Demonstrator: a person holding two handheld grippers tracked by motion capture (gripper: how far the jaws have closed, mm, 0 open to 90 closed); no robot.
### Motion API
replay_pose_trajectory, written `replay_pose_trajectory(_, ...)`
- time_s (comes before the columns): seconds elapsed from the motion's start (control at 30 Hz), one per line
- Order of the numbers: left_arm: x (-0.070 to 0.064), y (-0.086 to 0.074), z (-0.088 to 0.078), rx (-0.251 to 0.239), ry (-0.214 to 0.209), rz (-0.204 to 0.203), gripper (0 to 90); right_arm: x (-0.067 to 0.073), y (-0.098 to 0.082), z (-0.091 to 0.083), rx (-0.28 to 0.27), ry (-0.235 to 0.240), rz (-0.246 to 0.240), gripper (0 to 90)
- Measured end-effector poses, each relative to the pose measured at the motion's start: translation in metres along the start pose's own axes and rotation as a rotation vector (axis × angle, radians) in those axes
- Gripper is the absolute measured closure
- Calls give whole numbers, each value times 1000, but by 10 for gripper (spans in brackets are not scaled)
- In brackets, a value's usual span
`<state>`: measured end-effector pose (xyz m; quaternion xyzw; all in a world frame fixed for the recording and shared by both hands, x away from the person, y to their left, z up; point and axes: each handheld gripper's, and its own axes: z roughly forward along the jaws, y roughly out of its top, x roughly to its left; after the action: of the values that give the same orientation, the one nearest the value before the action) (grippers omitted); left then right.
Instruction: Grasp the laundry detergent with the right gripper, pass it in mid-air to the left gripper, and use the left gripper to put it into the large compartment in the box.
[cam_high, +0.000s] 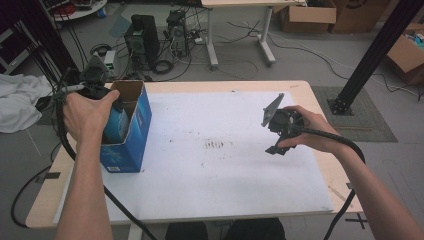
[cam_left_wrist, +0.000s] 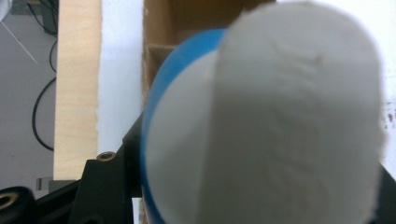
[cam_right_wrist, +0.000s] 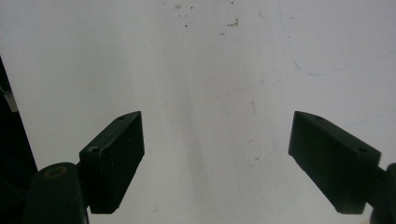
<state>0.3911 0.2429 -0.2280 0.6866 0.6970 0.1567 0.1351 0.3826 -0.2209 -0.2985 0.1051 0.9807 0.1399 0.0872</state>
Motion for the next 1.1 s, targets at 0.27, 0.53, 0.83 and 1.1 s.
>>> replay_pose_trajectory(0.27, 0, -7, 20, 16, 5, -8, 401, 2, -4, 2, 3, 4, 4, 183)
replay_pose_trajectory(0.53, 0, -12, 34, 30, 4, -12, 400, 3, -6, 5, 9, 7, 9, 183)
replay_pose_trajectory(0.83, 1, -17, 47, 44, 8, -14, 400, 4, -9, 8, 14, 9, 13, 183)
replay_pose_trajectory(1.1, 1, -20, 53, 46, 11, -7, 400, 4, -10, 10, 21, 10, 12, 184)
